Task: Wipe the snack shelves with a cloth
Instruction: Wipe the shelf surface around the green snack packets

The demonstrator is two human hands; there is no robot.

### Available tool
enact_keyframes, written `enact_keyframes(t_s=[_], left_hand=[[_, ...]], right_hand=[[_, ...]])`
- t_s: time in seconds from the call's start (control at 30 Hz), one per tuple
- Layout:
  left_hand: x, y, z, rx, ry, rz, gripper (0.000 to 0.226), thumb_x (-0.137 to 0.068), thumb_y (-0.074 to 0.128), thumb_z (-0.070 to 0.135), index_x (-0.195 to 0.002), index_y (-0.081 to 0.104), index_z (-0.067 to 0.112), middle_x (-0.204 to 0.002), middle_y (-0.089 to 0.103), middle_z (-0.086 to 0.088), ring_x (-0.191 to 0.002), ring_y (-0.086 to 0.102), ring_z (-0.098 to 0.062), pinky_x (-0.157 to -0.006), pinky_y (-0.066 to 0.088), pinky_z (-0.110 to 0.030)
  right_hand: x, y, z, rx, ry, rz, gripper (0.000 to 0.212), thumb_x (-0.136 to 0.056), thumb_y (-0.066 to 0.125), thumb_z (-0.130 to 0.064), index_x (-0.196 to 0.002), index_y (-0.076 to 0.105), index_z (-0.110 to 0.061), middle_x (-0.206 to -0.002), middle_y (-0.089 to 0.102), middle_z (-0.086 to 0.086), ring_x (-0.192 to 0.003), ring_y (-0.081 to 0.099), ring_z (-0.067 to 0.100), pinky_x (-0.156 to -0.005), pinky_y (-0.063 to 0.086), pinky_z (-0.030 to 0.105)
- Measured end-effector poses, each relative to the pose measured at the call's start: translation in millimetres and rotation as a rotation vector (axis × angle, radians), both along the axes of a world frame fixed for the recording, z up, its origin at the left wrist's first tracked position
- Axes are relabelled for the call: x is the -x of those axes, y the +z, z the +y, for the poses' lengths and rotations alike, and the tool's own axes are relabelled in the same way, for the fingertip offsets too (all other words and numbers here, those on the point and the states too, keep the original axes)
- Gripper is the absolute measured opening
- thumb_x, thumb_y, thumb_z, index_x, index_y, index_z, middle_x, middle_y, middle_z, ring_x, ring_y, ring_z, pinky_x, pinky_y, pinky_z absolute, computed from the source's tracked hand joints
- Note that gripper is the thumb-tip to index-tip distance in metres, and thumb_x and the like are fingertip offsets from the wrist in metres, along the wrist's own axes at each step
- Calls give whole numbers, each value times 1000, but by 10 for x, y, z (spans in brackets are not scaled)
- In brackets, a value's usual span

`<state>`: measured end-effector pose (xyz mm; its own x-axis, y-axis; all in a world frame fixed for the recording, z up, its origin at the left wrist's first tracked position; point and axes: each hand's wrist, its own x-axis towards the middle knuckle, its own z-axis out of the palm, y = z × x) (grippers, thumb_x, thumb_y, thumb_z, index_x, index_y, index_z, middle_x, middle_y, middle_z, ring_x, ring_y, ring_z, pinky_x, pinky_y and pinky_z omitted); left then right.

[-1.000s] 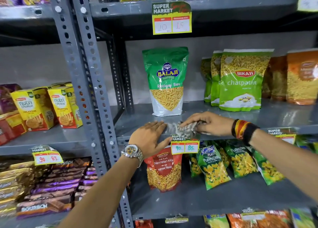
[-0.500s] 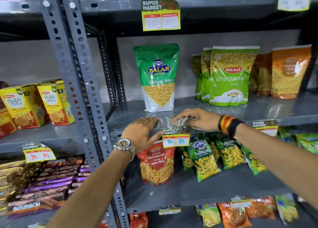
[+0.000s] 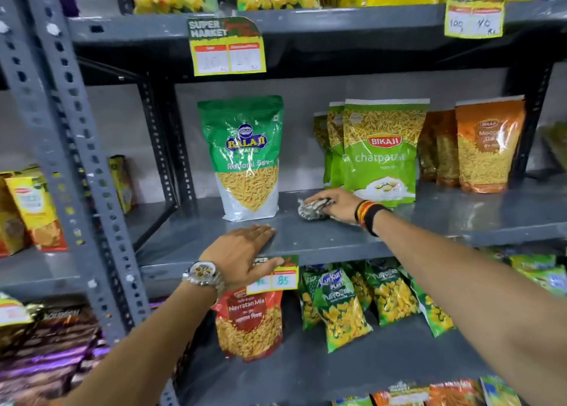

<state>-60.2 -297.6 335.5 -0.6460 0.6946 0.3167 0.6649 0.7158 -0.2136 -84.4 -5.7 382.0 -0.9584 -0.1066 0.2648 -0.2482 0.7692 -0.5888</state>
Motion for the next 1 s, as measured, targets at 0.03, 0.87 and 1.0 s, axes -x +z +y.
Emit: enact_keyframes(t_s=[0.03,0.87,1.0], left_hand=[[11,-21,0,-2,8,-7,91,-92,18,80,-157,33,20,-161,40,-3,-145,41,-23,-116,35,-40],[14,-32,61,0,58,-59,92,-92,16,81,-161,22,20,-166,27,0,-151,29,-17,-120,15,-28],[51,-56,37,2,48,-34,90,-94,21,80,-162,22,21,-165,28,2,-151,28,-15,-120,12,-26]], right_hand=[[51,-58,16,-33,29,-15,46,-91,53,7,-124,66,-22,-135,60,5,-124,55,23,-94,41,20],[1449,1,-66,-19,-26,84,44,-84,53,-3,-116,71,-27,-126,68,2,-118,60,24,-108,44,30],[1743,-93,-78,-31,-59,53,37,-85,58,-11,-117,70,-24,-128,66,6,-120,59,30,-111,41,33]])
